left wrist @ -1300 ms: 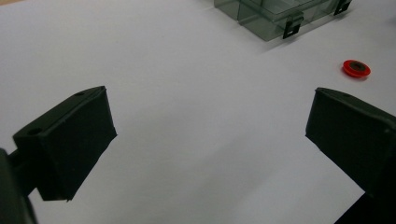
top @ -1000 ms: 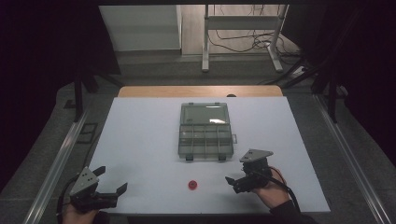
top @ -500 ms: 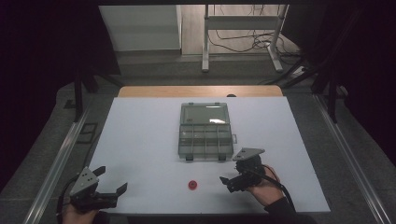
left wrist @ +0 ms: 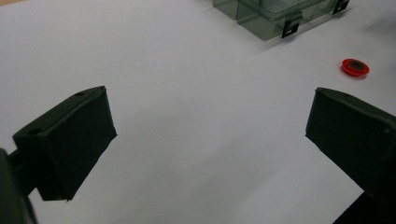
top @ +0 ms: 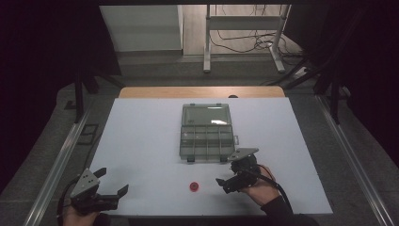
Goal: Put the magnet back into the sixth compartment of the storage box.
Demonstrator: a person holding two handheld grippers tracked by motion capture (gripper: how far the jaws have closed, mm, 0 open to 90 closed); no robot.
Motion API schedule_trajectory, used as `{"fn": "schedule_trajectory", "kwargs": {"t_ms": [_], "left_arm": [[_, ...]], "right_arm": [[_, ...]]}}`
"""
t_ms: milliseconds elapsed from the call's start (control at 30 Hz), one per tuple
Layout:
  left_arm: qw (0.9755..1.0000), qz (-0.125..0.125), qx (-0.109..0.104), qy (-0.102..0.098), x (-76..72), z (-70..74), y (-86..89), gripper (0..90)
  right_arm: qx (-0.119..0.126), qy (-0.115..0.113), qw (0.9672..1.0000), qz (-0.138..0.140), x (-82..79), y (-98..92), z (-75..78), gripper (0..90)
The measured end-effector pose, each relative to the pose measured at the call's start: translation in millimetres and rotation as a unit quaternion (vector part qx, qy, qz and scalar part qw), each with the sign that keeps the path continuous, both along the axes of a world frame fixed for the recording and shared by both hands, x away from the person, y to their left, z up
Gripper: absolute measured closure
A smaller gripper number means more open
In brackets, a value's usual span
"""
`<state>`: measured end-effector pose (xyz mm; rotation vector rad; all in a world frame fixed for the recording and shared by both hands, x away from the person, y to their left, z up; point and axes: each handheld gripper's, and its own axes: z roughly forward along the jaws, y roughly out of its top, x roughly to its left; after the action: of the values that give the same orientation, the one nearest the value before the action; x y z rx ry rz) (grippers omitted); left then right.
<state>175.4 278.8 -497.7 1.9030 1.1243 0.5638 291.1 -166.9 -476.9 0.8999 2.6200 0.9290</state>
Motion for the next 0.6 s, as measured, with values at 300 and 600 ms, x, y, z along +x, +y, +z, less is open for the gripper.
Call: {"fn": "schedule_trajectory", "kwargs": {"t_ms": [300, 600], "left_arm": [[1.0000, -0.001, 0.000, -0.002, -0.3, 0.1, 0.0, 1.6], [1.0000, -0.001, 0.000, -0.002, -0.3, 0.0, -0.1, 1.6]], "right_arm": [[-0.007, 0.001, 0.9999, 0.015, 1.0, 9.9, -0.8, 0.0], [-0.014, 0.005, 0.9995, 0.027, 2.8, 20.1, -3.0, 0.0]]}}
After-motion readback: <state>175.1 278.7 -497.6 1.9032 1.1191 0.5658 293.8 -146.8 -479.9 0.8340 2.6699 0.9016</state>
